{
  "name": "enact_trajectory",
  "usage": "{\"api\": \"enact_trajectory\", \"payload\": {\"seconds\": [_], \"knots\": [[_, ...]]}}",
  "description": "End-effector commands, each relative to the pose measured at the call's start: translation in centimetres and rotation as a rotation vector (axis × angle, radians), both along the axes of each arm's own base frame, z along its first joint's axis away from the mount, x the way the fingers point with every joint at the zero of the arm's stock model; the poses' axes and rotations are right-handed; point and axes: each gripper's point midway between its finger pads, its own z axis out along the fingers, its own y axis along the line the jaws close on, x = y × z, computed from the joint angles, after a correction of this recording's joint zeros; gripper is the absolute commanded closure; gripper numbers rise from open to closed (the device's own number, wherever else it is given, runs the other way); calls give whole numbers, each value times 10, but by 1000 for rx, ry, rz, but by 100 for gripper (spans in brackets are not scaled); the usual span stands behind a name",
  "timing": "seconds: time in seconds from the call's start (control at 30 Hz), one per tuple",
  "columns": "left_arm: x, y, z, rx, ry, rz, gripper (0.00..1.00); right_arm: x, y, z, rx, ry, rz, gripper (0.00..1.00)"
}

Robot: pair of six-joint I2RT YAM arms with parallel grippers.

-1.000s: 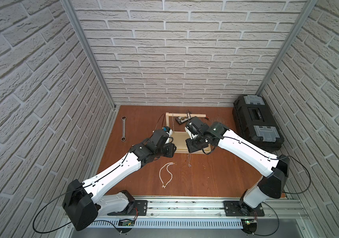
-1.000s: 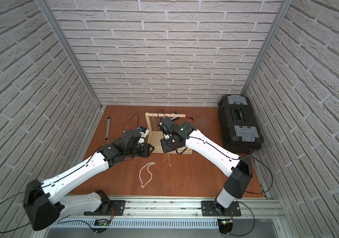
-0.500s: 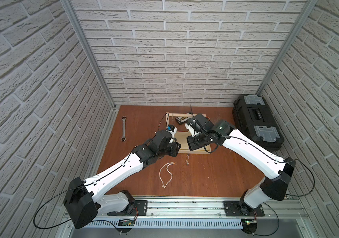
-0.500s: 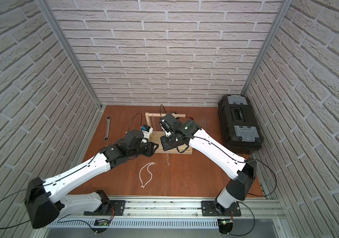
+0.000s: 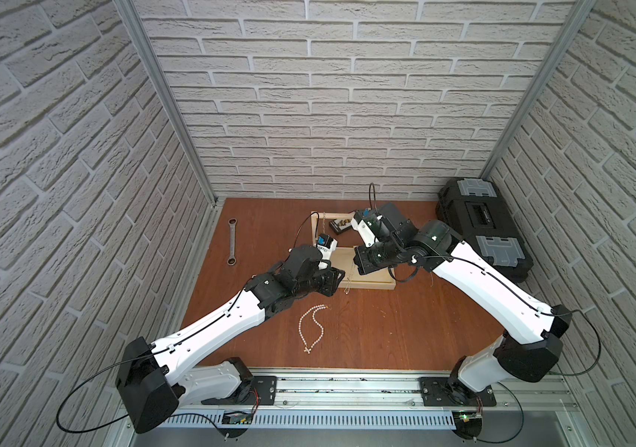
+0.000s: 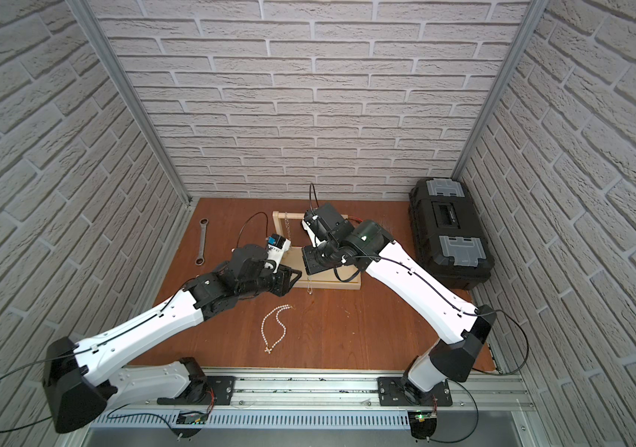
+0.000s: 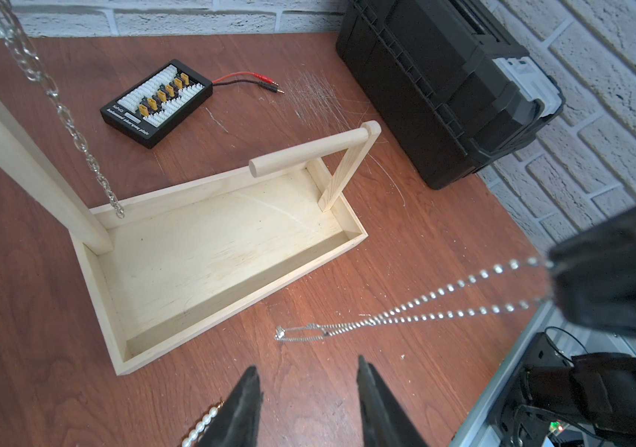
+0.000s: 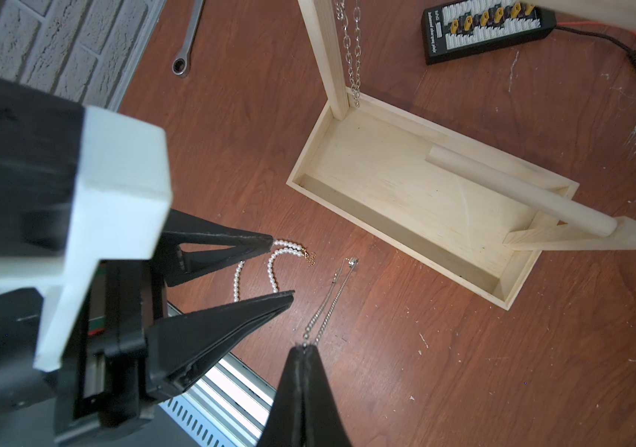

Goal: Hang the necklace on the jewelry display stand
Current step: Pick up the necklace from the center of the board.

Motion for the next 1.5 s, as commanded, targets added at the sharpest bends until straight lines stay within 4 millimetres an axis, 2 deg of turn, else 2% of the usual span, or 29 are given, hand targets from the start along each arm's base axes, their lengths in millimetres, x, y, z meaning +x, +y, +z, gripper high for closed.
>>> {"api": "enact_trajectory", "payload": {"seconds": [0.0,0.2,0.67,0.97,1.47], "knots": [[4,-10,35,-65,-88,-34,56,-2,-1,19,35,-41,11,95],[6,-17,44,-71,-111,-57,56,-2,0,23,50,-47,12,94],[6,-26,49,-79,-123,-93,56,-1,1,38,95,-74,13,94],[14,-34,56,-79,-152,-101,56,0,9,44,134,-77,30,94],[27,-51,47,-82,-146,-109,57,-3,2,65,186,-124,22,93]]}}
